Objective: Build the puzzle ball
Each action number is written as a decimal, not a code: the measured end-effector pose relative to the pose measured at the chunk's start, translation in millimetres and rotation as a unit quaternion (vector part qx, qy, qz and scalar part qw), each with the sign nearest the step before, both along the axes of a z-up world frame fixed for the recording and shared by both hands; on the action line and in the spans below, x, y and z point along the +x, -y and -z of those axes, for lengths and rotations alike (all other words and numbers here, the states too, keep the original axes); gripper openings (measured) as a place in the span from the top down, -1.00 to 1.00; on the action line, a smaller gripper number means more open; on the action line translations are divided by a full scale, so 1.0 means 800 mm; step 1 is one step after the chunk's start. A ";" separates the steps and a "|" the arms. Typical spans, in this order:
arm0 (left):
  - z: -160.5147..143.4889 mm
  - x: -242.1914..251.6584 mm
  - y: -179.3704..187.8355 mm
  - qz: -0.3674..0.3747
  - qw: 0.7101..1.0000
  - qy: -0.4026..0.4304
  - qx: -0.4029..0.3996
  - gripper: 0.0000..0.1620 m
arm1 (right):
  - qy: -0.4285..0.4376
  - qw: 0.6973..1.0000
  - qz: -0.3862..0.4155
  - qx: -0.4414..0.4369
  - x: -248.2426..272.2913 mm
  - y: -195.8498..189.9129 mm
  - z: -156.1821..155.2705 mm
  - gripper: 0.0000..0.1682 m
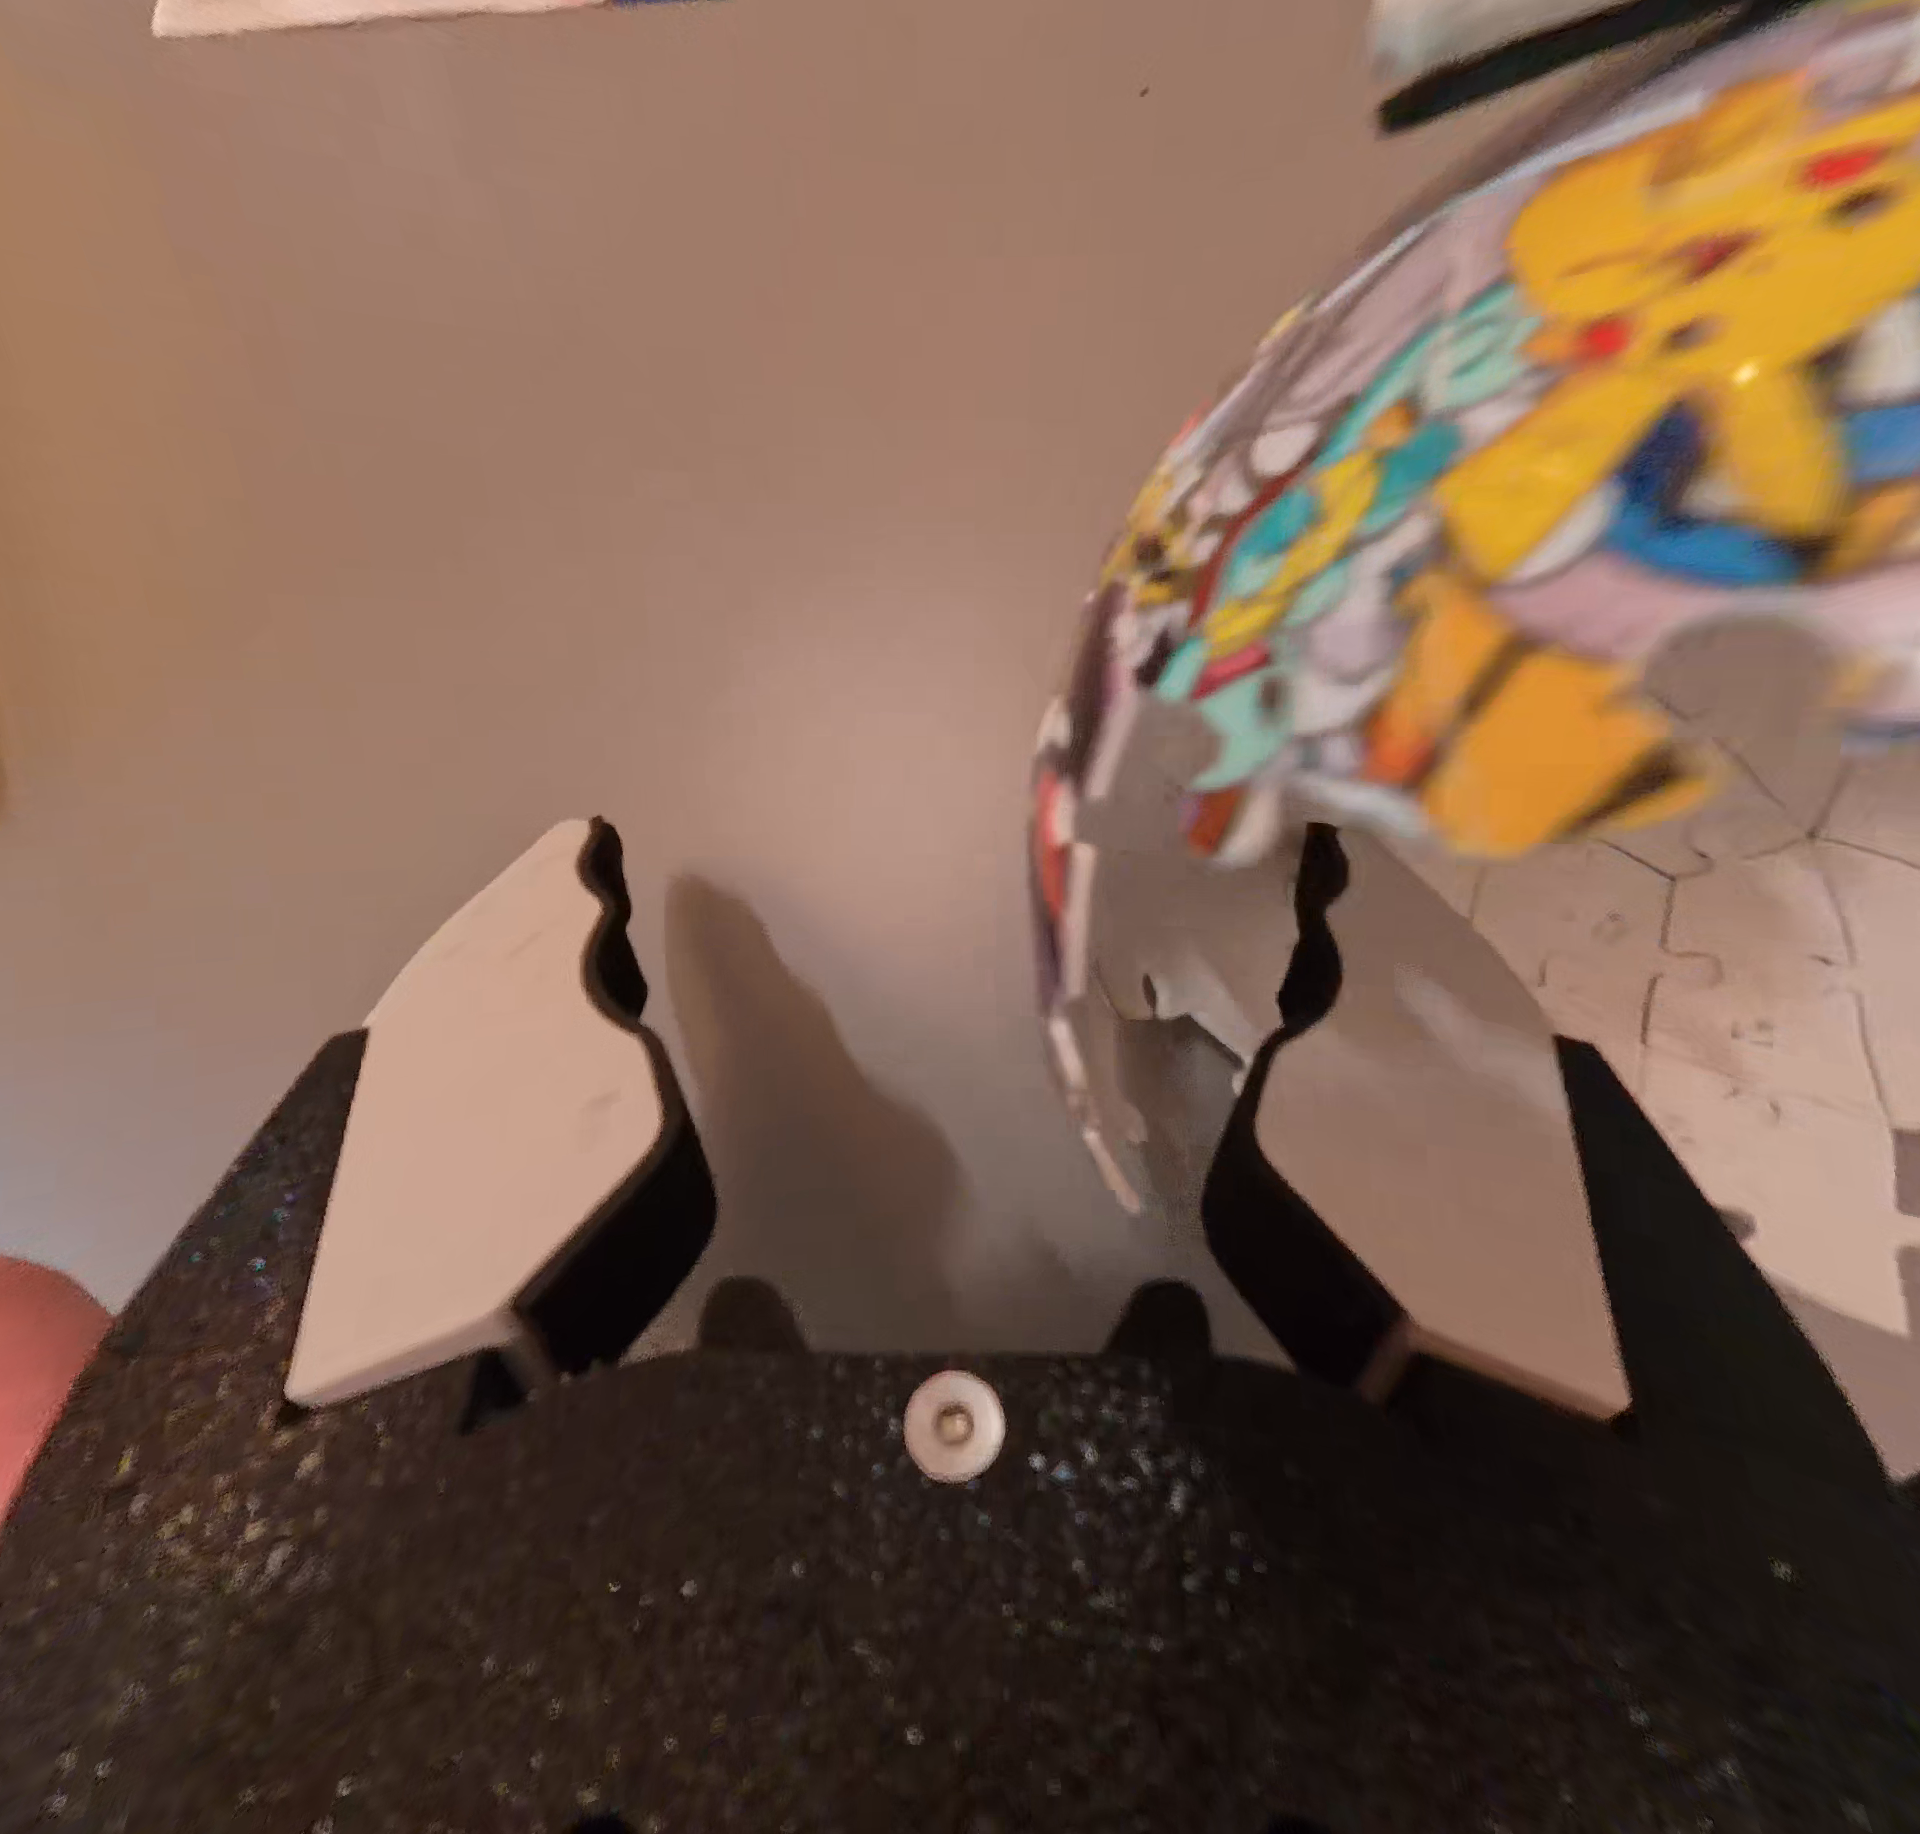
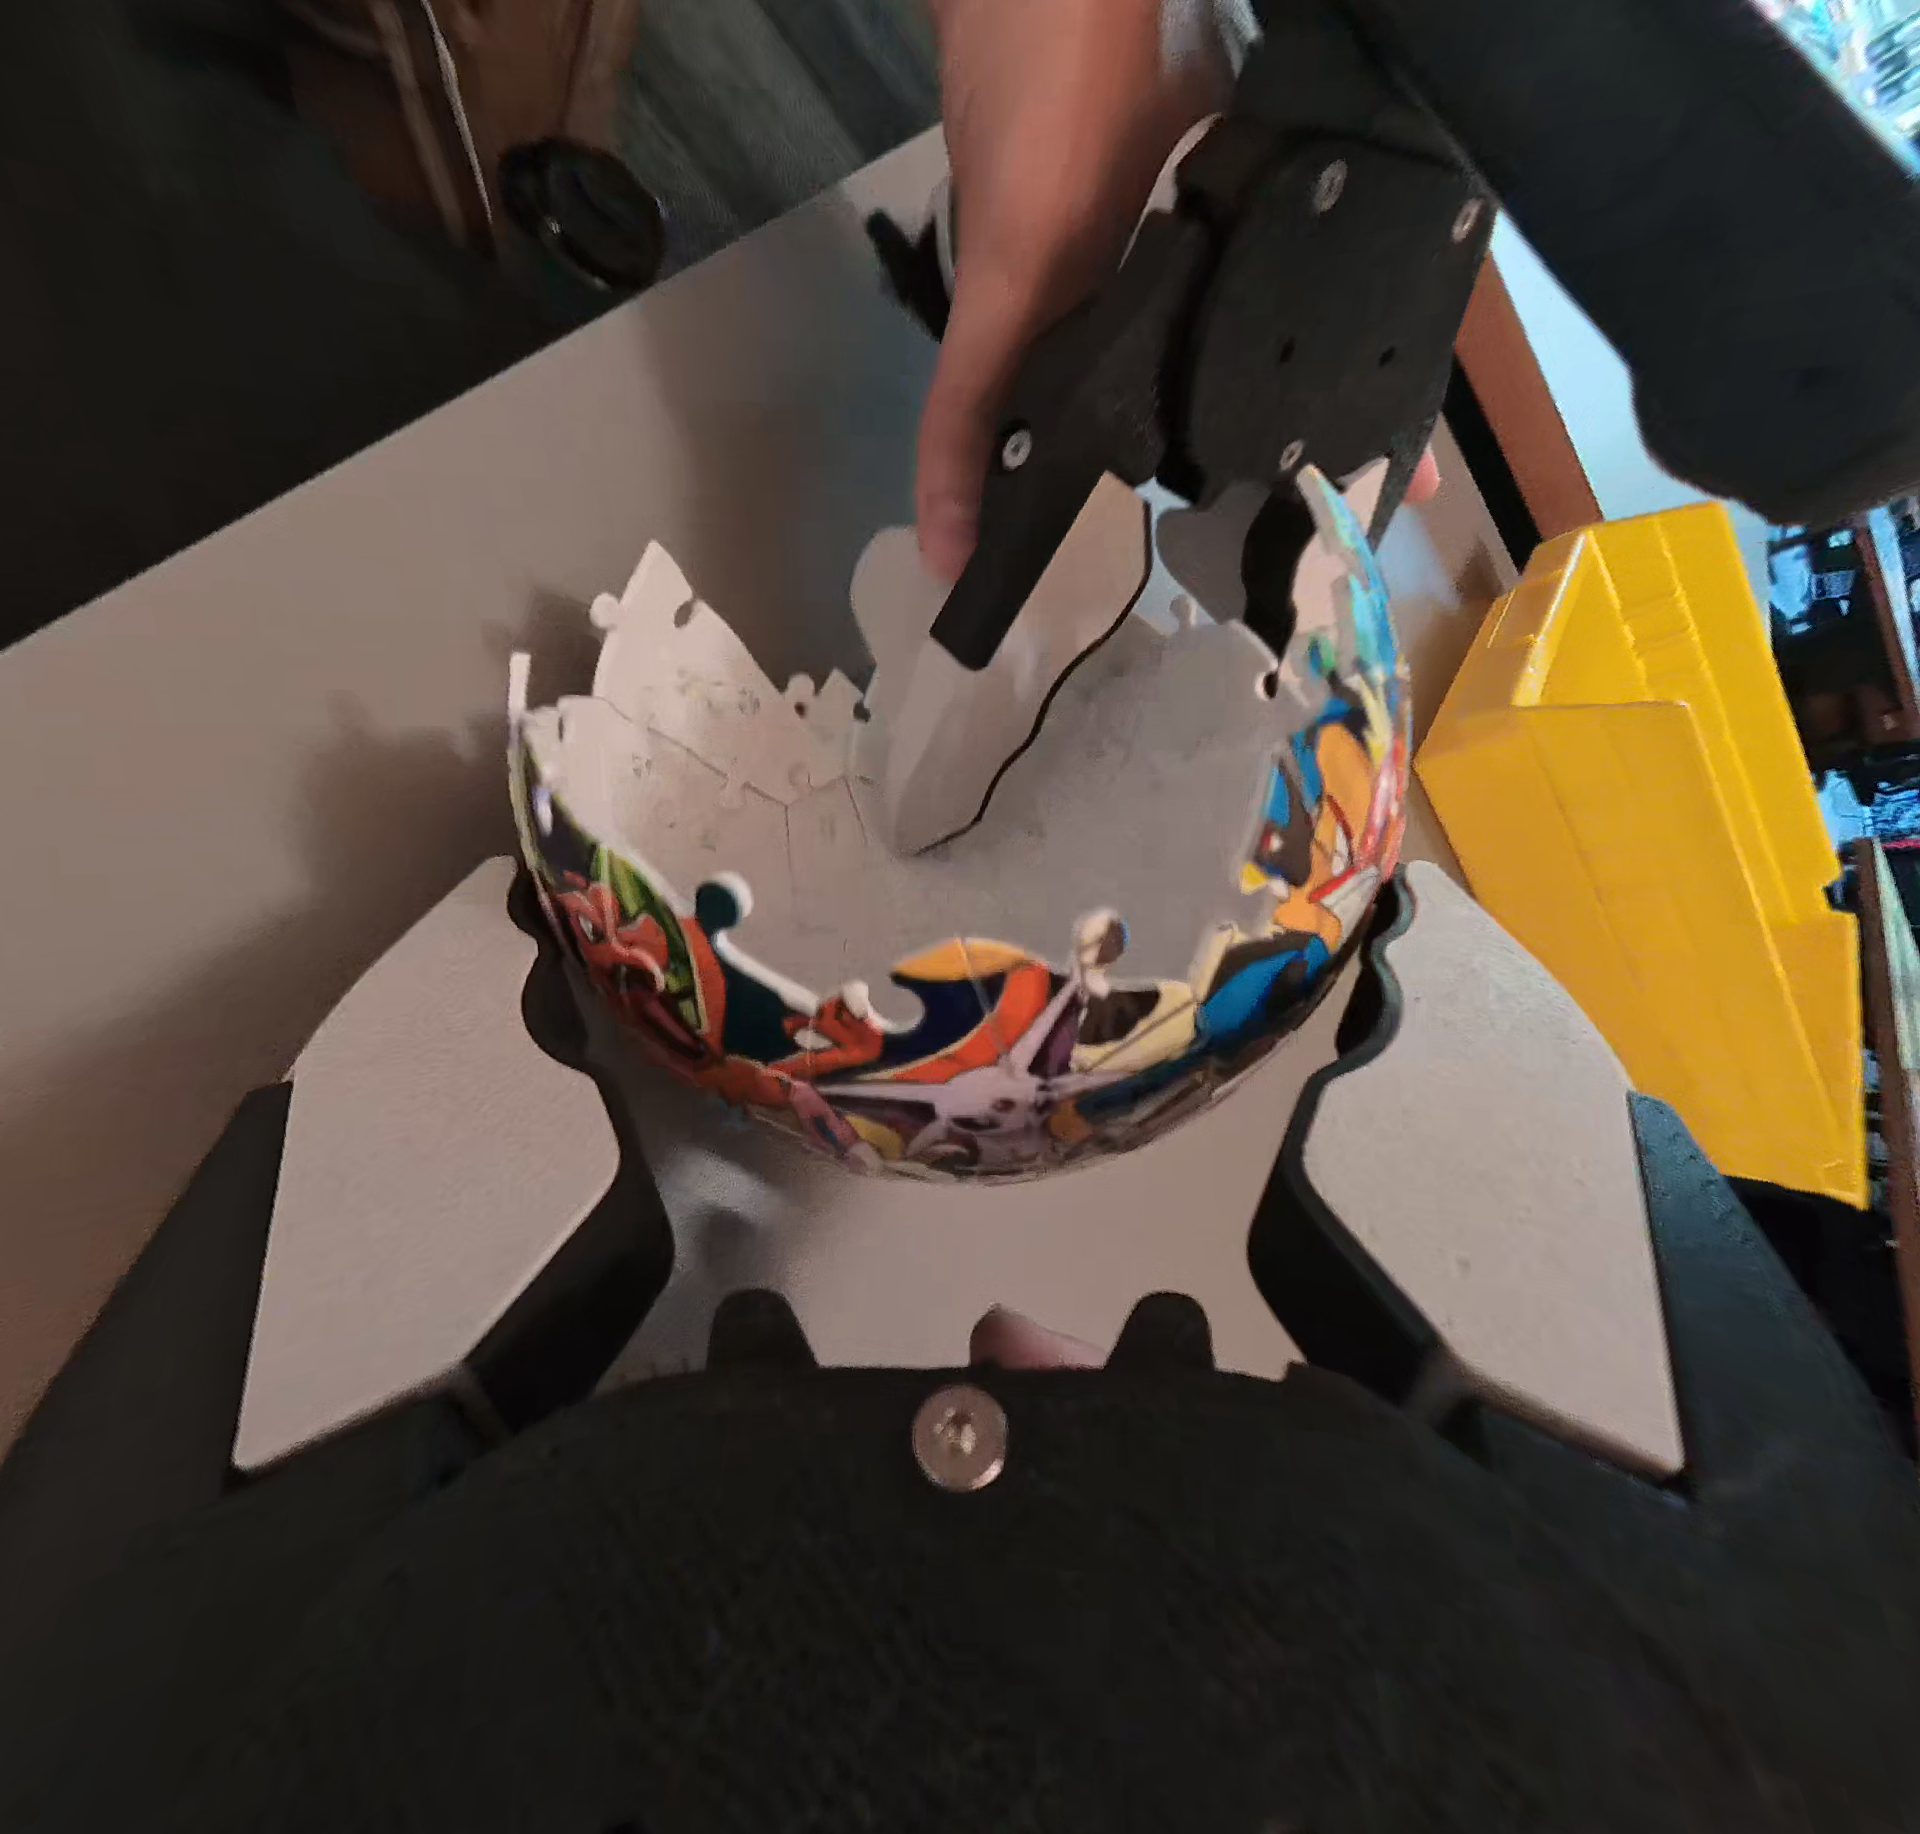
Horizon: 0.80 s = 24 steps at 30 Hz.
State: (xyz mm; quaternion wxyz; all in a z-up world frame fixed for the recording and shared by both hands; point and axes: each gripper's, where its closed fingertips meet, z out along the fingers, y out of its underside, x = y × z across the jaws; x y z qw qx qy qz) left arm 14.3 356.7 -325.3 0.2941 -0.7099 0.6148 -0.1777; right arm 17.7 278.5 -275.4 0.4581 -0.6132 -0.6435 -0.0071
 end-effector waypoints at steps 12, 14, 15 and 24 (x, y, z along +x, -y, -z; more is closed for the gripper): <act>-0.003 -0.018 -0.002 -0.014 1.000 -0.009 0.020 -0.50 | 0.000 1.000 -0.001 -0.016 -0.005 0.004 -0.001 -0.60; -0.001 -0.011 -0.005 -0.011 0.999 -0.028 0.015 -0.53 | -0.036 0.998 0.008 -0.054 0.001 0.005 -0.001 -0.65; 0.000 -0.008 -0.007 -0.009 0.999 -0.040 0.011 -0.54 | -0.053 0.997 0.012 -0.060 0.003 0.002 -0.002 -0.63; 0.017 -0.006 -0.013 -0.025 0.992 -0.085 -0.088 -0.59 | -0.118 0.984 0.066 -0.113 0.038 -0.021 0.026 -0.73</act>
